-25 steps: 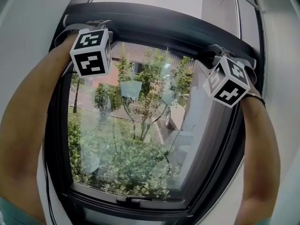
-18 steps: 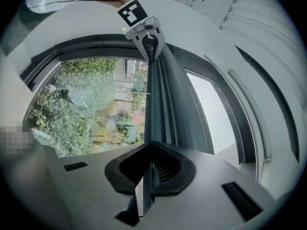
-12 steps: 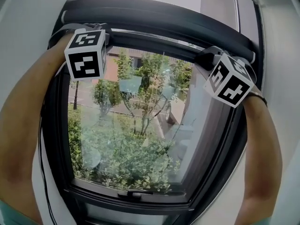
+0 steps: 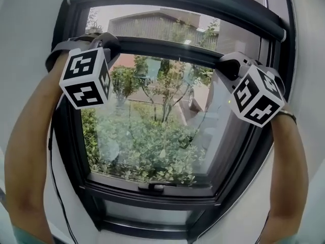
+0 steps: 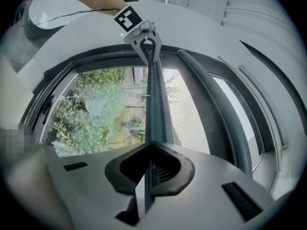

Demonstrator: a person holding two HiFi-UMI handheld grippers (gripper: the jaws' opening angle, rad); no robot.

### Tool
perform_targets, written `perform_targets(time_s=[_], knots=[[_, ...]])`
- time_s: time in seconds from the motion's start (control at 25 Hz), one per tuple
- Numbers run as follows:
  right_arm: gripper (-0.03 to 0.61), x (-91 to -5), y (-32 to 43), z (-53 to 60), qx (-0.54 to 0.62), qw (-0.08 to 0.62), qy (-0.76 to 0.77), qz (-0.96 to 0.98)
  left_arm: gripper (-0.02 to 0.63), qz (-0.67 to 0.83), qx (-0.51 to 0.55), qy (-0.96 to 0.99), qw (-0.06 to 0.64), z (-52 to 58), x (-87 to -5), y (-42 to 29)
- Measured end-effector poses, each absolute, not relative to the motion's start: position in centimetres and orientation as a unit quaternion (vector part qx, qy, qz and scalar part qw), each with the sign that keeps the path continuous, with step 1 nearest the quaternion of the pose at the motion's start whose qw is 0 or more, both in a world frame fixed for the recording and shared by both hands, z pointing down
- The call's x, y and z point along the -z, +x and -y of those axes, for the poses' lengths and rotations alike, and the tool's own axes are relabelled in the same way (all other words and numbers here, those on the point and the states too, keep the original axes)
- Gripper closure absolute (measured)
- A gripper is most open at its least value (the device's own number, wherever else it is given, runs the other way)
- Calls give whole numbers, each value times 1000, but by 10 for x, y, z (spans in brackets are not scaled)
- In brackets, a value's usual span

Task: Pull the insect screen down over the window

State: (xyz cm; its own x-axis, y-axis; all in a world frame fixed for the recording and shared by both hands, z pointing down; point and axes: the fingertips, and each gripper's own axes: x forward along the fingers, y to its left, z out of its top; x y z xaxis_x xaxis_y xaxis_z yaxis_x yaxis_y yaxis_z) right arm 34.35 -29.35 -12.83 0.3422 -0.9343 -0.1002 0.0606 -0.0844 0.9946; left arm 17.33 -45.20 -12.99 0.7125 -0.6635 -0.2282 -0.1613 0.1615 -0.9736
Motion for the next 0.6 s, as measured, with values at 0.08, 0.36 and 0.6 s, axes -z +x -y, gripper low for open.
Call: perform_targets(time_s=[0.08, 0.36, 0.6], knots=[[555, 114, 342, 294, 435, 571, 587, 375, 583, -333, 186, -622, 684, 453, 114, 173], [555, 50, 341, 293, 419, 581, 573, 398, 583, -320, 203, -634, 674, 453, 49, 171], [555, 4, 343, 294, 403, 588, 565, 416, 583, -315, 216, -640, 667, 454, 4, 174]])
